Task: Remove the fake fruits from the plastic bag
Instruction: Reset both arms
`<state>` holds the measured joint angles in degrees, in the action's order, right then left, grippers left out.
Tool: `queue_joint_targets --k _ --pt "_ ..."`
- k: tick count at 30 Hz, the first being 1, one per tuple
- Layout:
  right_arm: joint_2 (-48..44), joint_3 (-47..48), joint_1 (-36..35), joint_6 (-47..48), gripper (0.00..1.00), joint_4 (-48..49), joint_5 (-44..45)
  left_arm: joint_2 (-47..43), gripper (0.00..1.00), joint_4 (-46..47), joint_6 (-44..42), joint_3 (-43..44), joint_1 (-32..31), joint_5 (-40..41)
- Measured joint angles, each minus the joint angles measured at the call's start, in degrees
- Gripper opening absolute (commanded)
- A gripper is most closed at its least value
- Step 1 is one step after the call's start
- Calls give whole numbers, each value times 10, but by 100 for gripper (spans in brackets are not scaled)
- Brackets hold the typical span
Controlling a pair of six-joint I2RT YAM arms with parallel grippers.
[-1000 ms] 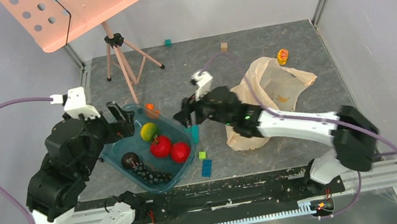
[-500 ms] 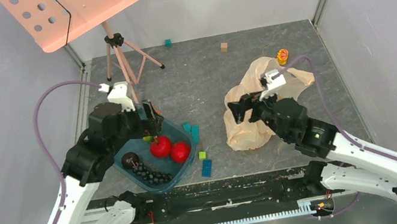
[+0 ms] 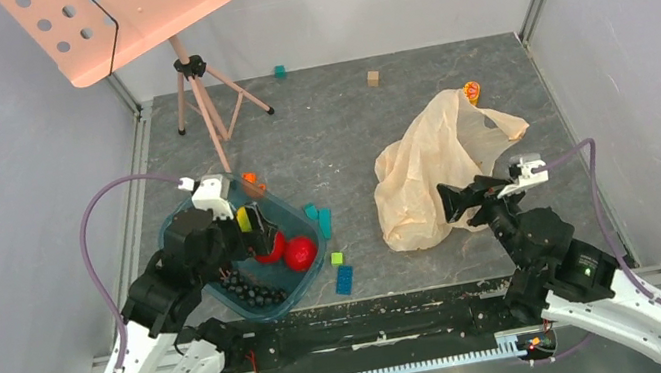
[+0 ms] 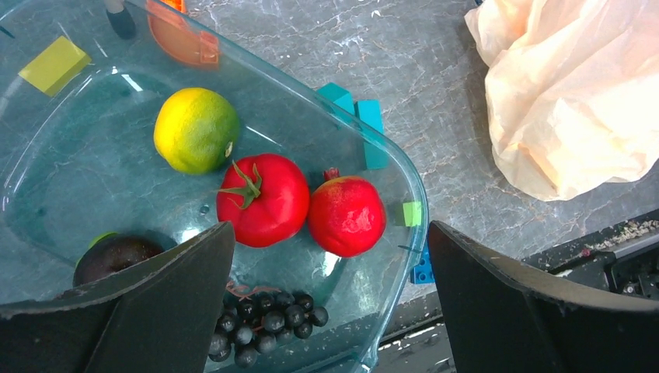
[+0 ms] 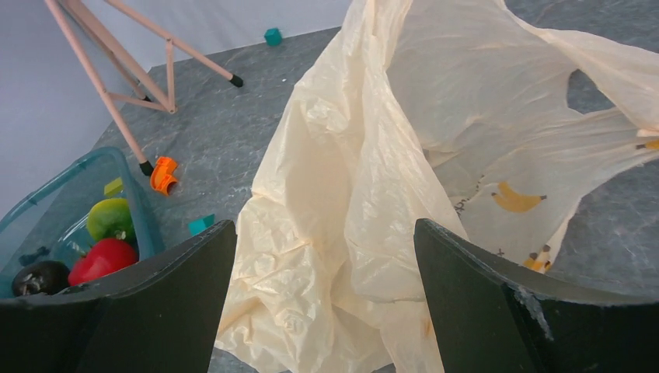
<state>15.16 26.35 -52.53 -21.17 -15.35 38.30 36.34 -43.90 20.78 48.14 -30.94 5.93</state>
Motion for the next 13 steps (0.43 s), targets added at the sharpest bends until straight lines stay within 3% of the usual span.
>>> queue_joint_targets --k 13 --pt "-24 -3 0 0 88 -74 57 -26 100 19 0 -26 0 21"
